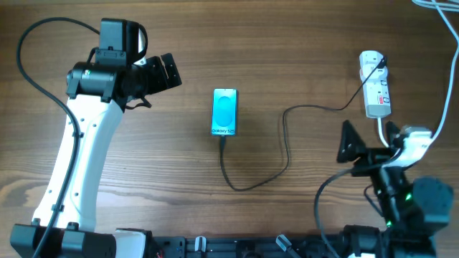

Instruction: Plug charger to phone and switch on socket

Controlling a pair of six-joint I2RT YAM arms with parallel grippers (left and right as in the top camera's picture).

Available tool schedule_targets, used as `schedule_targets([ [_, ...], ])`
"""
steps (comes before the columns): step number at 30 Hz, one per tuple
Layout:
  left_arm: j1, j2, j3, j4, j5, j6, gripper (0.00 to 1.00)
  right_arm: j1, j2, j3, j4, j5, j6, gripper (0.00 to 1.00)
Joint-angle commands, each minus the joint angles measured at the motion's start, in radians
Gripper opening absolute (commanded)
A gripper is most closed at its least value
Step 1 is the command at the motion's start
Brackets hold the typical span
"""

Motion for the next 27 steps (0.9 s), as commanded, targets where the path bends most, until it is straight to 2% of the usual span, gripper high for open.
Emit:
schedule_targets([
  [1,0.003,0.001,0.003,-0.001,-0.014,-0.008,1.00,0.026,-0.097,-0.129,0.107,-0.016,-0.021,1.00],
  [5,0.003,0.001,0.003,0.000,-0.014,-0.008,1.00,0.026,-0.174,-0.253,0.241,-0.016,-0.021,1.00],
  [10,0.003,0.001,0.003,-0.001,-0.014,-0.008,1.00,0.033,-0.230,-0.352,0.326,-0.016,-0.020,1.00],
  [27,0.003,0.001,0.003,0.000,-0.013,-0.008,1.00,0.092,-0.288,-0.518,0.537,0.057,-0.063,1.00],
])
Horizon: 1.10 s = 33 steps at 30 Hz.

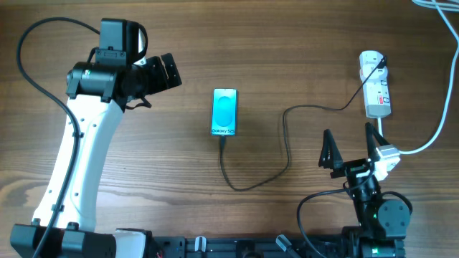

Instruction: Plug charger to phone and switch on socket

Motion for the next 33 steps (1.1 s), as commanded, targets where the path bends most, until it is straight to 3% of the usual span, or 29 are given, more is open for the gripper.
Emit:
schedule_targets([
  [1,0.003,0.001,0.003,0.000,-0.013,-0.008,1.00,0.005,-0.021,-0.016,0.009,0.021,-0.049,1.00],
  [5,0.003,0.001,0.003,0.000,-0.013,-0.008,1.00,0.008,-0.021,-0.016,-0.008,0.021,-0.126,1.00],
  [11,0.003,0.001,0.003,0.000,-0.014,-0.008,1.00,0.008,-0.021,-0.016,-0.149,0.080,-0.120,1.00],
  [33,0.003,0.001,0.003,-0.001,-0.014,-0.008,1.00,0.011,-0.021,-0.016,-0.154,0.108,-0.203,1.00],
])
